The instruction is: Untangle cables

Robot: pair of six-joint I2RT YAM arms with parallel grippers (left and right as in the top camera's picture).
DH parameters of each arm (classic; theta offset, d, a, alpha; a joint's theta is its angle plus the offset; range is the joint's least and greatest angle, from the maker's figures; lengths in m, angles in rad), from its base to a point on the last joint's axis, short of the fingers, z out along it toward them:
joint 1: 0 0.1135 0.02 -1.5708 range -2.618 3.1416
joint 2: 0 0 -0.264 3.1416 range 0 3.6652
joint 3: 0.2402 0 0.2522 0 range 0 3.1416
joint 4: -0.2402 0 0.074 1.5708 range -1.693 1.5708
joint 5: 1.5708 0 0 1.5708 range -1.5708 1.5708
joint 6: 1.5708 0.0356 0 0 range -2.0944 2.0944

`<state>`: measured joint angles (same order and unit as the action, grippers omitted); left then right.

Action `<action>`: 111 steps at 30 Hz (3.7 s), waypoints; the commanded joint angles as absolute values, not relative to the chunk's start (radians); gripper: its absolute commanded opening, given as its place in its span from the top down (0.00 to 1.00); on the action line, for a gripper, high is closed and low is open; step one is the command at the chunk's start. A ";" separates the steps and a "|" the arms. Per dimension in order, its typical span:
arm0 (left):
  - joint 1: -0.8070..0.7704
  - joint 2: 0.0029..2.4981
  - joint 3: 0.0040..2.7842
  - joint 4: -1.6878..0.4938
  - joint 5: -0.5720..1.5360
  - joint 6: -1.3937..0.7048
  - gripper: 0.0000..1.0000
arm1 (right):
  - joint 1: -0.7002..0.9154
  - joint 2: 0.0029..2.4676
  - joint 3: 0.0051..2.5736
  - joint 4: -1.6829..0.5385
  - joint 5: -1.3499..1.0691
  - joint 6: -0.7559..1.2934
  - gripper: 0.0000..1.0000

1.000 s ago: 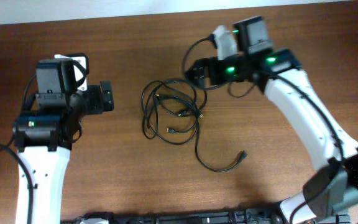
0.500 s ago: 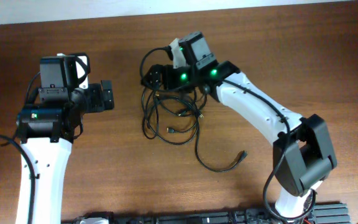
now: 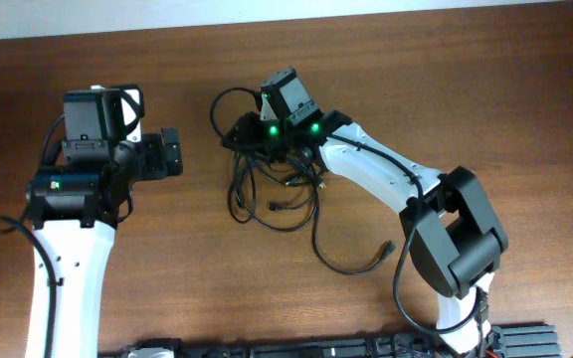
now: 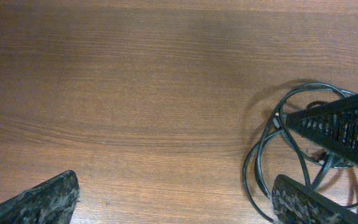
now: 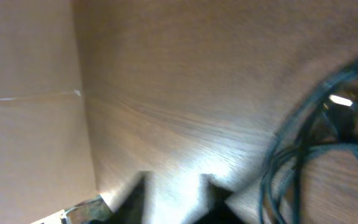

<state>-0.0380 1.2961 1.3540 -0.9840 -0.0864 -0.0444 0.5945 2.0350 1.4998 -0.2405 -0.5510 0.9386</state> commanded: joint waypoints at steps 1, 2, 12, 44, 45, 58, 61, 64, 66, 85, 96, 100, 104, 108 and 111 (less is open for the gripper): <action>-0.035 1.298 1.368 -0.983 -0.094 -0.029 0.01 | 0.602 2.037 1.502 -0.207 -0.550 0.921 0.96; -0.035 1.298 1.368 -0.983 -0.094 -0.029 0.01 | 0.601 2.034 1.502 -0.196 -0.558 0.920 0.96; -0.035 1.298 1.368 -0.983 -0.094 -0.029 0.01 | 0.501 1.822 1.506 -0.175 -0.557 0.785 0.96; -0.035 1.298 1.368 -0.983 -0.094 -0.029 0.01 | -0.028 1.330 1.509 0.113 -0.324 0.841 0.96; -0.035 1.298 1.368 -0.983 -0.094 -0.029 0.01 | -0.073 1.330 1.509 0.075 -0.324 0.818 0.96; -0.035 1.298 1.368 -0.983 -0.094 -0.029 0.01 | -0.534 1.330 1.509 -0.437 -0.206 0.494 0.96; -0.035 1.298 1.368 -0.983 -0.095 -0.029 0.01 | -0.626 1.330 1.509 -0.514 -0.096 0.460 0.96; -0.035 1.298 1.368 -0.983 -0.094 -0.029 0.01 | -0.735 1.332 1.509 -0.573 -0.008 0.460 0.96; -0.035 1.298 1.368 -0.983 -0.094 -0.029 0.01 | -0.814 1.337 1.509 -0.600 -0.006 0.460 0.96; -0.035 1.298 1.368 -0.983 -0.094 -0.029 0.01 | -1.068 1.618 1.509 -0.835 -0.008 0.472 0.78; -0.035 1.298 1.368 -0.983 -0.094 -0.029 0.01 | -1.068 1.678 1.509 -0.890 -0.109 0.447 0.05; -0.035 1.298 1.368 -0.983 -0.094 -0.029 0.01 | -1.067 1.661 1.509 -0.910 -0.346 0.332 0.01; -0.035 1.298 1.368 -0.983 -0.094 -0.029 0.01 | -1.067 1.604 1.509 -0.922 -0.555 0.240 0.01; -0.035 1.298 1.368 -0.983 -0.094 -0.029 0.01 | -1.066 1.493 1.509 -0.938 -0.554 0.239 0.01; -0.035 1.298 1.368 -0.983 -0.094 -0.029 0.01 | -1.051 1.409 1.509 -0.954 -0.554 0.198 0.01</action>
